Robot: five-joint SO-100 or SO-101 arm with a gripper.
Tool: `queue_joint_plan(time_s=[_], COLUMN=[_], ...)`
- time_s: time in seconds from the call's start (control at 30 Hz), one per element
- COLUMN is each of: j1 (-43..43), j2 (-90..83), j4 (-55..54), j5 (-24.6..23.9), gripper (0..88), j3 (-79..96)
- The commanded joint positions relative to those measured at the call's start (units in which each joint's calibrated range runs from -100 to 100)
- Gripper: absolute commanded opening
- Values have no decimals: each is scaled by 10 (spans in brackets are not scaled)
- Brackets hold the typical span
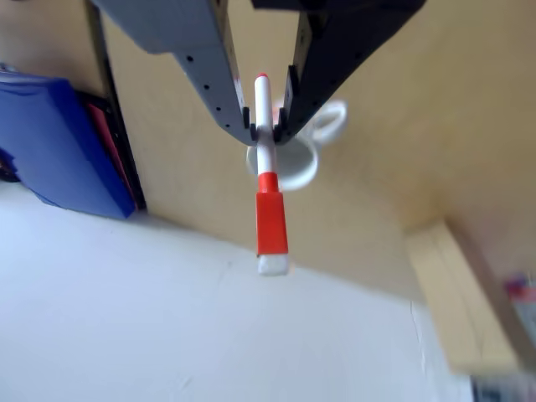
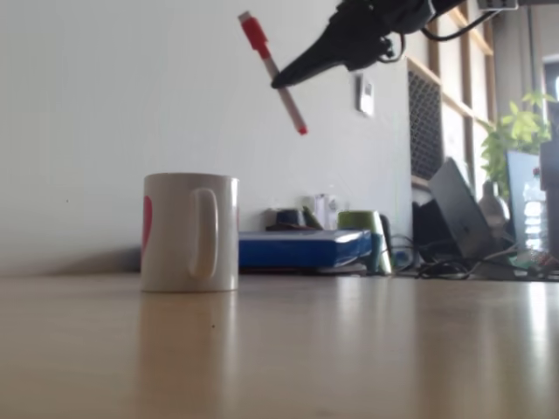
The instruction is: Grab the pen and place it in the cup.
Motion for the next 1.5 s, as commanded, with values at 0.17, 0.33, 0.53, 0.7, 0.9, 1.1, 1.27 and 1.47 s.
queue_joint_plan(time_s=[0.17, 0.33, 0.53, 0.7, 0.9, 1.1, 1.27, 1.47], j1=[-32, -40, -36, -35, -26, -7, 5, 5], j2=[119, 210, 275, 305, 349, 394, 431, 452], j4=[-130, -188, -267, -303, -310, -353, -406, -458], j5=[-45, -54, -54, -49, -48, -48, -47, -47], gripper=[11, 11, 10, 10, 10, 10, 10, 15], j3=[-93, -116, -121, -120, -125, -126, -124, -115])
